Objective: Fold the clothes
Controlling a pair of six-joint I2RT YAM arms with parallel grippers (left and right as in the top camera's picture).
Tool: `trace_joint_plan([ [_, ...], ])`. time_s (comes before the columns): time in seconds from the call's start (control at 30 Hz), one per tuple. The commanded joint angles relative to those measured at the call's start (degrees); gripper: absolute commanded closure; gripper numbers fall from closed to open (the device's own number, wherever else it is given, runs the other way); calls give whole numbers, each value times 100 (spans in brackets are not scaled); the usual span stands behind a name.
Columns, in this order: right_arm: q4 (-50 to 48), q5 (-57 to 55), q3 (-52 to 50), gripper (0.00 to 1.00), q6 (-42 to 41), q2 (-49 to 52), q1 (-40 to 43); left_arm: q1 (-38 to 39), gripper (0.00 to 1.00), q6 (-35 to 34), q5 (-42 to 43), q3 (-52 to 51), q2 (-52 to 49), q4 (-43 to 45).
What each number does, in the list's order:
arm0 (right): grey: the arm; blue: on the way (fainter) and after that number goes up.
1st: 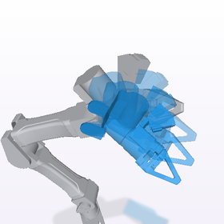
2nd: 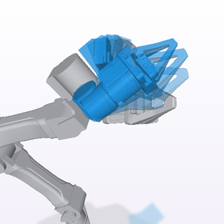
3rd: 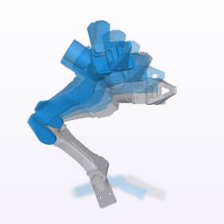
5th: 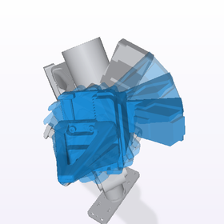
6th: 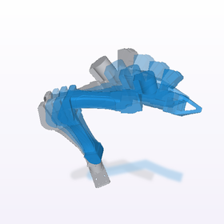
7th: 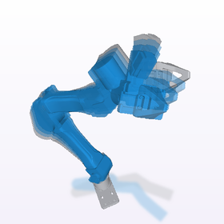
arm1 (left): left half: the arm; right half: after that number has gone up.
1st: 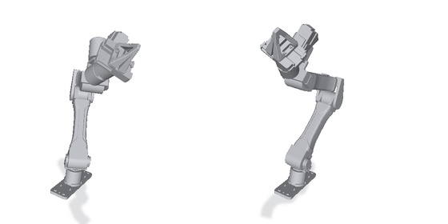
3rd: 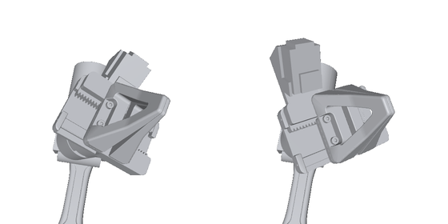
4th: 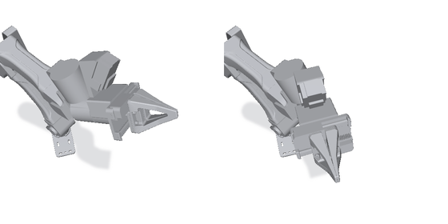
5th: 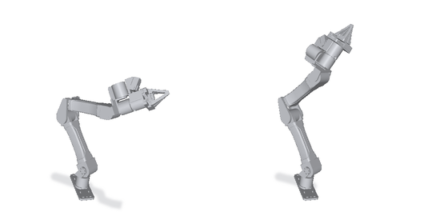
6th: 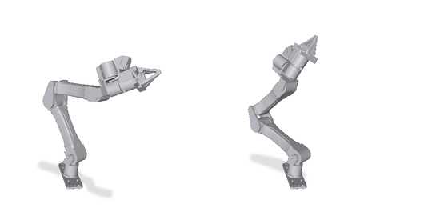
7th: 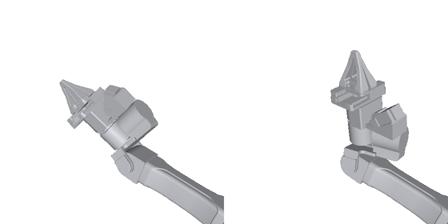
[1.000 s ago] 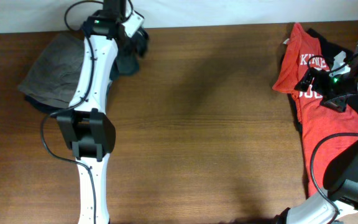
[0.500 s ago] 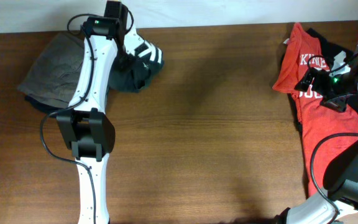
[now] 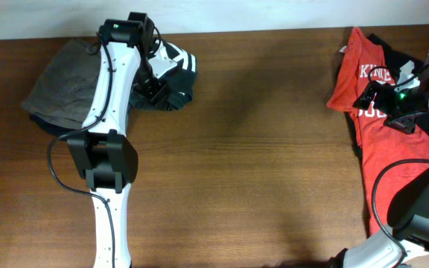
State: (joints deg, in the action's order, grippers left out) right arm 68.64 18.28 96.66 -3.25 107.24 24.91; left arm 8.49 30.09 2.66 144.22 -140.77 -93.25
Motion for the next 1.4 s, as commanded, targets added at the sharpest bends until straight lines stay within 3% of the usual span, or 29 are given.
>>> trace_joint_plan([
  [0.0, -46, -50, 101, 1, 133, -101, -15, -24, 28, -98, 553, 627, 382, 105],
  [0.07, -50, -48, 101, 1, 133, -101, -15, -24, 27, -168, 551, 852, 400, 352],
  [0.17, -52, -50, 101, 1, 133, -101, -15, -46, 7, -243, 551, 857, 363, 1132],
  [0.2, -52, -50, 101, 1, 133, -101, -15, -68, 5, -243, 549, 824, 297, 1329],
  [0.47, -57, -50, 101, 1, 304, -101, -15, -461, 1, -802, 321, 807, -656, 1873],
  [0.67, -57, -50, 101, 1, 304, -101, -15, -621, 1, -822, 778, 807, -1233, 2236],
  [0.73, -55, -50, 101, 1, 304, -101, -15, -616, 1, -822, 1016, 807, -1353, 2369],
  [0.9, -52, -48, 101, 1, 302, -101, -15, -570, 1, -820, 2645, 807, -1698, 2553],
  [1.0, -48, -50, 101, 1, 302, -101, -15, -514, 2, -820, 2977, 807, -1899, 2492],
  [1.03, -48, -50, 101, 1, 302, -101, -15, -492, 11, -820, 2975, 807, -1965, 2463],
  [1.07, -48, -50, 101, 1, 302, -101, -15, -472, 55, -820, 2975, 807, -2000, 2433],
  [1.1, -48, -50, 101, 1, 302, -101, -15, -463, 79, -822, 2975, 807, -2006, 2422],
  [1.13, -50, -50, 101, 1, 304, -101, -15, -463, 96, -822, 2977, 807, -2006, 2424],
  [1.17, -50, -50, 101, 1, 302, -101, -15, -463, 100, -822, 2988, 811, -2004, 2426],
  [1.27, -50, -50, 101, 1, 302, -101, -15, -503, 99, -901, 3681, 1054, -1993, 2422],
  [1.37, -48, -50, 101, 1, 304, -101, -15, -588, 99, -1530, 4166, 1631, -1993, 2396],
])
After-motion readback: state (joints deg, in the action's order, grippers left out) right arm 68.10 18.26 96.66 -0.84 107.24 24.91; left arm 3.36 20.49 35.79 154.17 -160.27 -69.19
